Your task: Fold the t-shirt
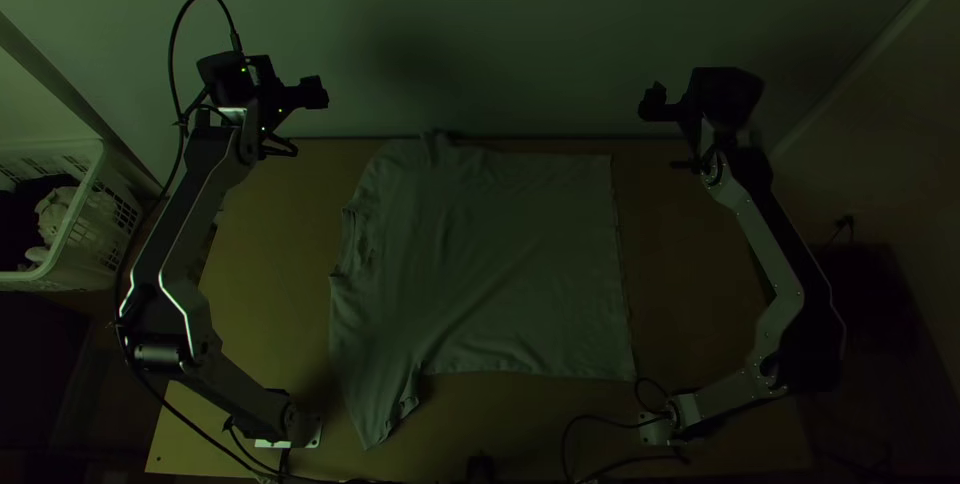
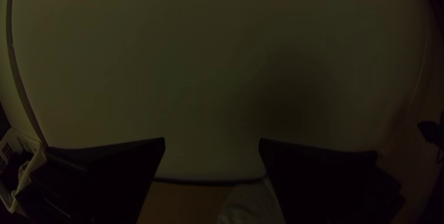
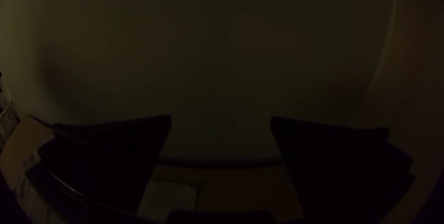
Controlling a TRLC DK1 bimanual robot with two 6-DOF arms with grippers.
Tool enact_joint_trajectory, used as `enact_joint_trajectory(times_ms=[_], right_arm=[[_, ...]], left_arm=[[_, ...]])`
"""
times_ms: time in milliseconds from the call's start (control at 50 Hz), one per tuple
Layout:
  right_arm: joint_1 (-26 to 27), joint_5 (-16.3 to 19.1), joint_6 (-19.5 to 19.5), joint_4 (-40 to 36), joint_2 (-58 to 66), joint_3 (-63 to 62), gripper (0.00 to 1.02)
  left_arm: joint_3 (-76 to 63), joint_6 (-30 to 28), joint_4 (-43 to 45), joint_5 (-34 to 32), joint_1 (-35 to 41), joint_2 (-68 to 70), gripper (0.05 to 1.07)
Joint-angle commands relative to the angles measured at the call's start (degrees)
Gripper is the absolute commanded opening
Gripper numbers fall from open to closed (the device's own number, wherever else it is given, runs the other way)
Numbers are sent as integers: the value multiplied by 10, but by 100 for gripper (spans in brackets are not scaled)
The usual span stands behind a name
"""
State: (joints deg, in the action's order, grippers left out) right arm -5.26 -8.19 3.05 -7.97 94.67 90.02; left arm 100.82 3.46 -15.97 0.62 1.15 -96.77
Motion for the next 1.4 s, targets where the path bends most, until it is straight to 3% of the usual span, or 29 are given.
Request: enact_joint_trajectory(times_ms=[0,440,620,720,1380], right_arm=[[-7,-3,-32,-35,39,46,99],[-34,-3,-85,-98,144,113,99],[-43,-3,-116,-134,191,147,99],[-48,-3,-121,-135,207,148,99],[-42,-2,-152,-158,228,143,99]], left_arm=[[45,16,-26,-12,8,-40,103],[260,44,-187,-24,26,-264,101],[273,41,-187,-23,40,-315,101],[279,36,-188,-23,45,-341,92],[301,31,-161,16,55,-446,92]])
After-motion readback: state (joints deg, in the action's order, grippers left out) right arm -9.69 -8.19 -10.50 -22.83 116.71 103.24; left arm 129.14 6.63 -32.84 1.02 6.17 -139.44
